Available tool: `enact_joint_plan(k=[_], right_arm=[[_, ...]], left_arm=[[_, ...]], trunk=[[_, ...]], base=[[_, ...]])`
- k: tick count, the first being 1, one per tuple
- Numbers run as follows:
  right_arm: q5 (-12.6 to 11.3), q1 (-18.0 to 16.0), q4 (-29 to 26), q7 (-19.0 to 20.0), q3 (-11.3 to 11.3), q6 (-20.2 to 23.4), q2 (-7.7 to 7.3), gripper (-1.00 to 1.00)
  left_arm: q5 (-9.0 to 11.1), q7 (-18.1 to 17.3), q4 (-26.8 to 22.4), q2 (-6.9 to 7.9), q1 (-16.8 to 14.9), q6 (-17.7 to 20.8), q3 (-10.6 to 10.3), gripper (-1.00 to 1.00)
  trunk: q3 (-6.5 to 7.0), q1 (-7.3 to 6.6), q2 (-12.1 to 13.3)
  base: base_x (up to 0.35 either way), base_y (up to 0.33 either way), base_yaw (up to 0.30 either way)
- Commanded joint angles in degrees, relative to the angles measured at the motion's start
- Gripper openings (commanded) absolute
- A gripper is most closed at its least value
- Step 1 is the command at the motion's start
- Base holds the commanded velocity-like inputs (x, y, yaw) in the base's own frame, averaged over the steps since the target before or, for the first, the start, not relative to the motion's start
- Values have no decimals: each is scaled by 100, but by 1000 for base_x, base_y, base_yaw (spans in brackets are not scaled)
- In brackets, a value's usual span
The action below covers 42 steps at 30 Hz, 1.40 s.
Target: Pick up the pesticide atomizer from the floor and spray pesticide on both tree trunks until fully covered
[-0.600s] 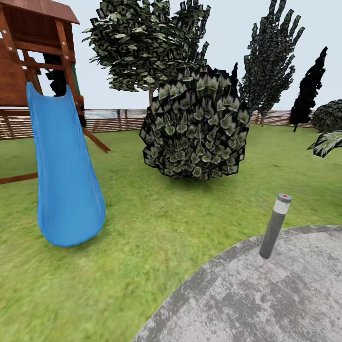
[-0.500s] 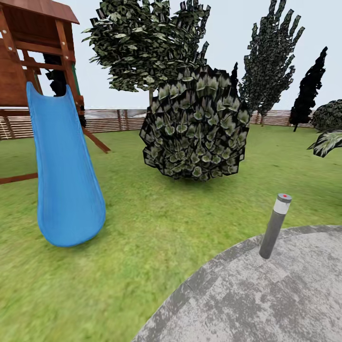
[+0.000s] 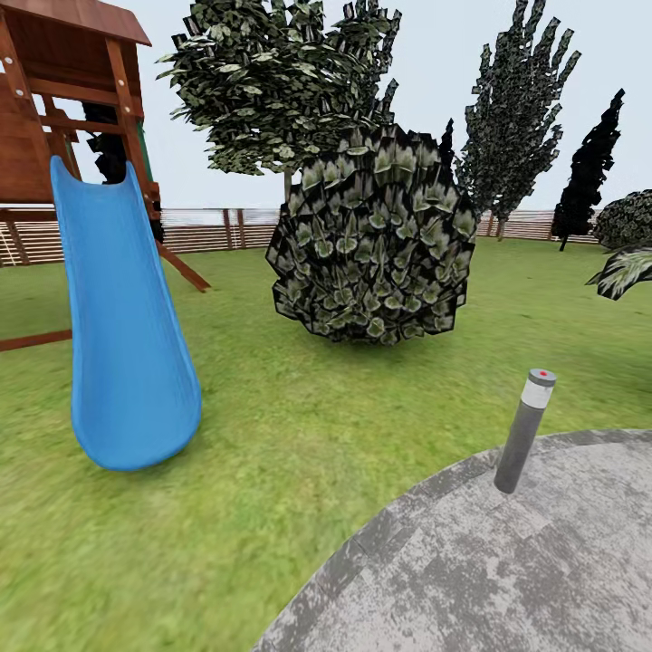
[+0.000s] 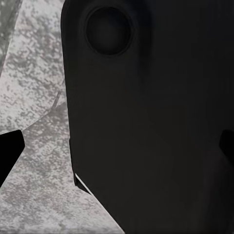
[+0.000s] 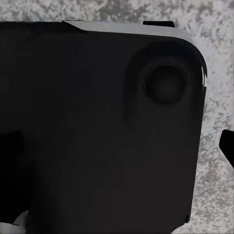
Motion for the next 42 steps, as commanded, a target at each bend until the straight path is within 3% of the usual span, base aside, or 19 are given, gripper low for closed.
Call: enact_joint_plan(k=[1, 5, 12, 13, 20, 22, 24, 30, 35, 39, 42], right_arm=[[0, 0, -6, 0, -8, -33, 1, 100], [9, 0, -107, -8, 9, -162, -25, 100], [12, 0, -333, -9, 1, -387, -251, 100], [11, 0, -1363, -9, -1, -1690, -433, 100], [-13, -11, -2255, -7, -20, -1708, -522, 100], [-9, -25, -2725, 23, -15, -1711, -526, 100], [6, -26, -2770, 30, -6, -1714, -526, 100], [17, -27, -2796, 43, 9, -1715, -533, 100], [15, -27, -2786, 22, 8, -1714, -527, 100], [10, -27, -2779, 2, -18, -1707, -527, 100], [5, -27, -2778, -1, -25, -1701, -527, 100]], left_arm=[[-6, 0, -2, 0, -1, -14, -14, 100], [-19, 5, -107, 14, -18, -117, -38, 100], [-20, 17, -334, 96, -165, -341, -35, 100], [-22, 17, -1022, 99, -247, -1061, -35, 100], [-20, 18, -1199, 98, -817, -1117, -35, 100], [-24, -5, -1216, 89, -1198, -1122, -44, 100], [-44, -27, -1219, 91, -1306, -1123, -52, 100], [-25, -58, -1206, 161, -1322, -1155, -27, 100], [-11, -54, -1195, 336, -1308, -1193, -13, 100], [-1, -45, -1141, 352, -1314, -1512, -23, 100], [5, -47, -1133, 349, -1315, -1547, -18, 100]], trunk=[[0, 0, 0], [0, 0, 0], [0, 0, 0], [0, 0, 0], [0, 0, 0], [0, 0, 0], [0, 0, 0], [0, 0, 0], [0, 0, 0], [0, 0, 0], [0, 0, 0]], base=[[0, 0, 0], [0, 0, 0], [0, 0, 0], [0, 0, 0], [0, 0, 0], [0, 0, 0], [0, 0, 0], [0, 0, 0], [0, 0, 0], [-53, 18, 0], [-193, 147, 0]])
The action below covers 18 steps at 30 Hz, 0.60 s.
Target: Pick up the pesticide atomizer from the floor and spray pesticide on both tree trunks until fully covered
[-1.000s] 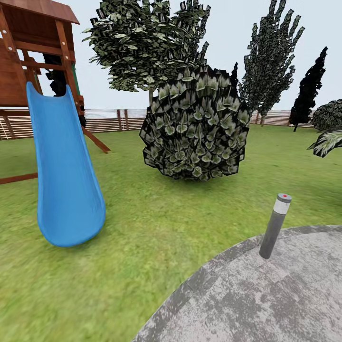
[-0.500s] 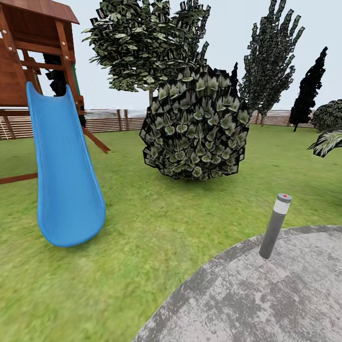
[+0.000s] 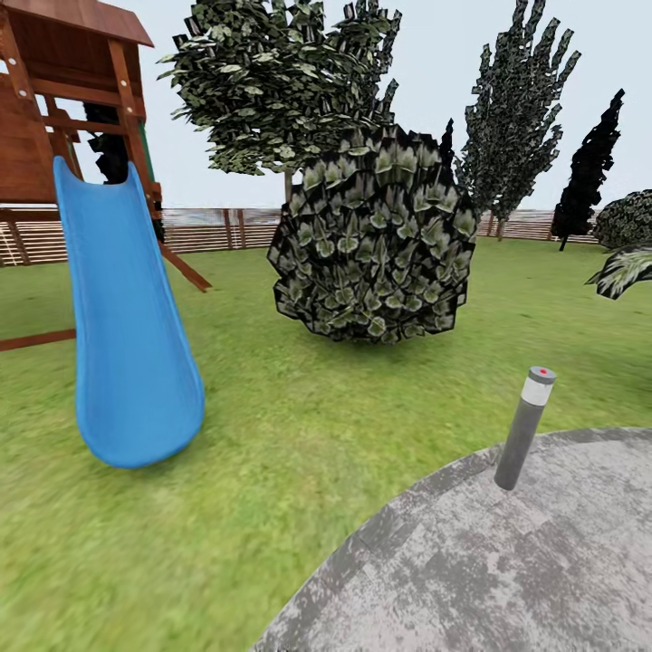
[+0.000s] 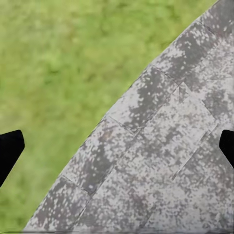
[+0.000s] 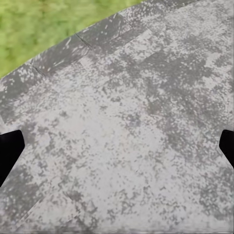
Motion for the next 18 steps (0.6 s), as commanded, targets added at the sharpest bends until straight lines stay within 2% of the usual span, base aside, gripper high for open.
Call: enact_joint_plan(k=[1, 10, 18], right_arm=[[-1, 0, 0, 0, -1, 1, 0, 100], [-5, 0, -7, -1, 5, -6, 2, 100], [-13, 0, -15, -6, 2, -6, 8, 100]], left_arm=[[1, -1, 2, 1, 0, -2, 2, 100], [4, 1, 3, -3, 0, -8, 7, 100], [4, 3, 4, 3, 0, -7, 10, 100]], trunk=[[0, 0, 0], [0, 0, 0], [0, 0, 0]], base=[[-220, 190, 0], [-233, 216, -7], [-192, 262, -248]])
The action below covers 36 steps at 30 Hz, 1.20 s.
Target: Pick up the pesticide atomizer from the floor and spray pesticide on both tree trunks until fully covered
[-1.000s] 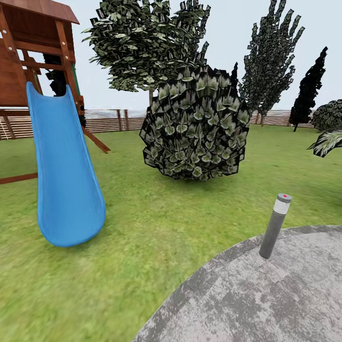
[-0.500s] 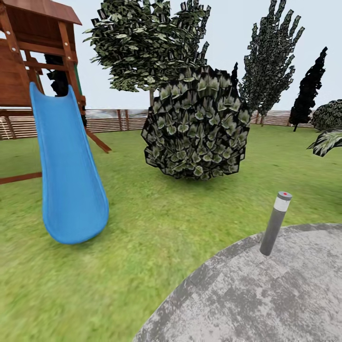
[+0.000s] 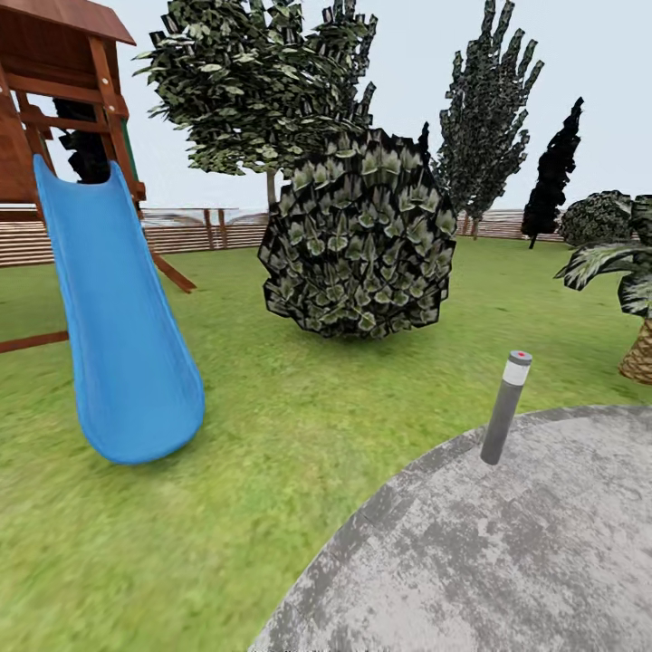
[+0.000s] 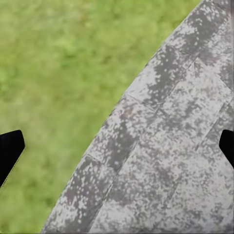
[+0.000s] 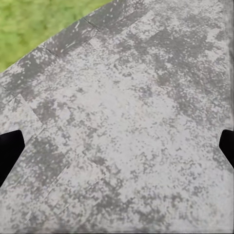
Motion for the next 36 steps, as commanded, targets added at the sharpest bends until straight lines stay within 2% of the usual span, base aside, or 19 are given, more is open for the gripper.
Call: enact_joint_plan(k=[1, 14, 36], right_arm=[[-1, 0, -2, -1, 2, 0, 0, 100], [-10, 0, -34, -1, -11, 0, 10, 100], [-8, 0, -29, -1, -17, 0, 1, 100]], left_arm=[[0, 0, -1, 2, 0, 0, 0, 100], [0, 0, 4, 16, 0, -8, 9, 100], [0, -5, 4, 9, 0, -9, 4, 100]], trunk=[[0, 0, 0], [0, 0, 0], [0, 0, 0]], base=[[-127, 294, -297], [-4, 284, -300], [0, 8, -300]])
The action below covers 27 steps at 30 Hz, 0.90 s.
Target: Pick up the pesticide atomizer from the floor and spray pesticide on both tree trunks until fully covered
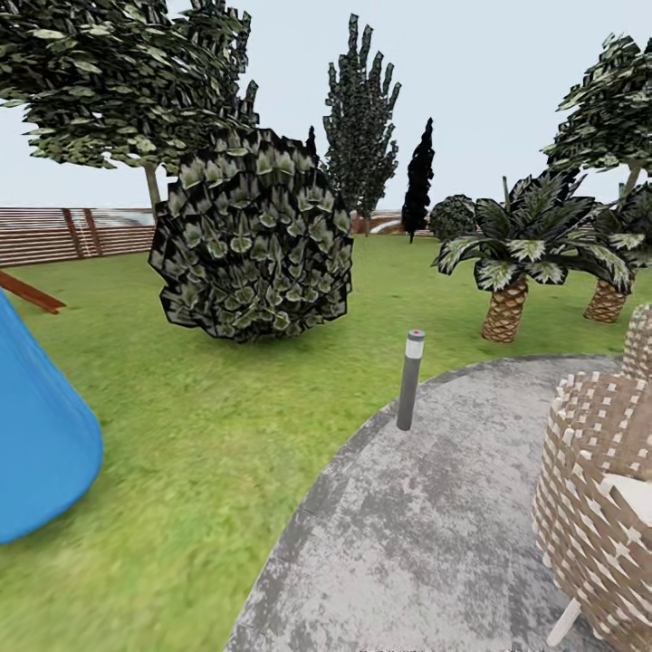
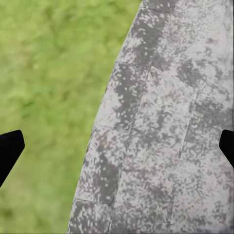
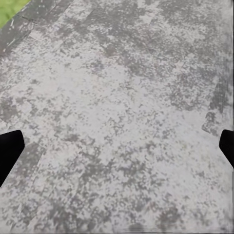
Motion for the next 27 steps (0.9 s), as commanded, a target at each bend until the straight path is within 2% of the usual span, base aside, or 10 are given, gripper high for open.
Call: enact_joint_plan(k=[1, 27], right_arm=[[-1, 0, 0, 0, 0, 0, -6, 100], [6, 0, 16, 0, 0, 1, -9, 100]], left_arm=[[-1, 1, 0, 0, 0, 0, -1, 100], [-4, -4, 0, -8, 0, 0, -4, 100]], trunk=[[0, 0, 0], [0, 0, 0]], base=[[0, 0, -300], [0, 0, -300]])
